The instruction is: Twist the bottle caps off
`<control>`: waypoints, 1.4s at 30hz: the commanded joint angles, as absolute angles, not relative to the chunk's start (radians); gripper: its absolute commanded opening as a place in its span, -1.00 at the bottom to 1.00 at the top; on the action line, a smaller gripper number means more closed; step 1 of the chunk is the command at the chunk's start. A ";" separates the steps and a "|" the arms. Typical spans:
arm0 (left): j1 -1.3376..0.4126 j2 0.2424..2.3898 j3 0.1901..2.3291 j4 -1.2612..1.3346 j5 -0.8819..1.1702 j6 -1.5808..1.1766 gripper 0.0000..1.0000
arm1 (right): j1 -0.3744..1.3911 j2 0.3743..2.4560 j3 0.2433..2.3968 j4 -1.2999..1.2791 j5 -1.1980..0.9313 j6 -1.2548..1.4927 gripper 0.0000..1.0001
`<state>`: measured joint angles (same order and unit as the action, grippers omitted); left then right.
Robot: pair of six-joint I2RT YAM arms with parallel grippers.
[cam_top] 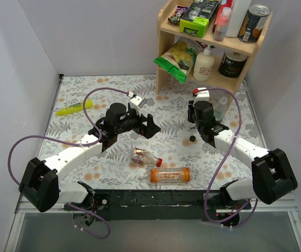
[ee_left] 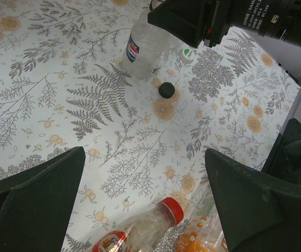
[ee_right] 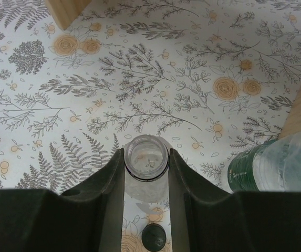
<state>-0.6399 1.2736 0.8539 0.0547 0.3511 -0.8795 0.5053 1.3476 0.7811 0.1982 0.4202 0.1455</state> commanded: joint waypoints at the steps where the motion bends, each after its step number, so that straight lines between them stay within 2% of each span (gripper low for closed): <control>1: -0.638 1.269 0.891 0.046 0.337 -0.877 0.96 | 0.503 1.351 0.732 0.267 0.456 0.155 -0.97; 2: -0.638 1.267 0.891 0.046 0.339 -0.879 0.96 | 0.503 1.350 0.729 0.265 0.457 0.158 -0.97; 3: -0.638 1.267 0.891 0.046 0.339 -0.879 0.96 | 0.503 1.348 0.726 0.261 0.456 0.161 -0.76; 5: -0.638 1.266 0.893 0.048 0.341 -0.881 0.96 | 0.503 1.339 0.724 0.247 0.451 0.172 -0.50; 6: -0.638 1.267 0.891 0.048 0.342 -0.882 0.96 | 0.503 1.333 0.724 0.239 0.446 0.173 -0.21; 8: -0.638 1.264 0.893 0.048 0.344 -0.884 0.96 | 0.502 1.316 0.733 0.232 0.445 0.173 0.06; 13: -0.638 1.259 0.888 0.052 0.353 -0.884 0.96 | 0.503 1.279 0.767 0.199 0.434 0.163 0.25; 14: -0.638 1.256 0.890 0.052 0.351 -0.885 0.96 | 0.503 1.273 0.773 0.195 0.436 0.160 0.42; 15: -0.638 1.255 0.890 0.052 0.351 -0.885 0.96 | 0.503 1.270 0.787 0.190 0.434 0.152 0.46; 17: -0.638 1.256 0.891 0.049 0.351 -0.885 0.96 | 0.503 1.261 0.801 0.176 0.440 0.141 0.70; 18: -0.638 1.258 0.891 0.049 0.351 -0.884 0.96 | 0.503 1.256 0.819 0.169 0.446 0.134 0.75; 24: -0.638 1.252 0.891 0.048 0.345 -0.890 0.96 | 0.514 1.152 0.853 0.114 0.445 0.117 0.83; 29: -0.585 1.247 0.899 0.035 0.310 -0.925 0.96 | 0.569 1.029 0.865 0.051 0.358 0.088 0.74; 36: -0.410 1.236 0.903 0.028 0.270 -0.968 0.96 | 0.823 0.976 0.838 -0.123 -0.070 0.005 0.76; 42: -0.391 1.220 0.908 0.006 0.170 -0.917 0.96 | 1.075 1.054 0.793 -0.282 -0.045 0.005 0.77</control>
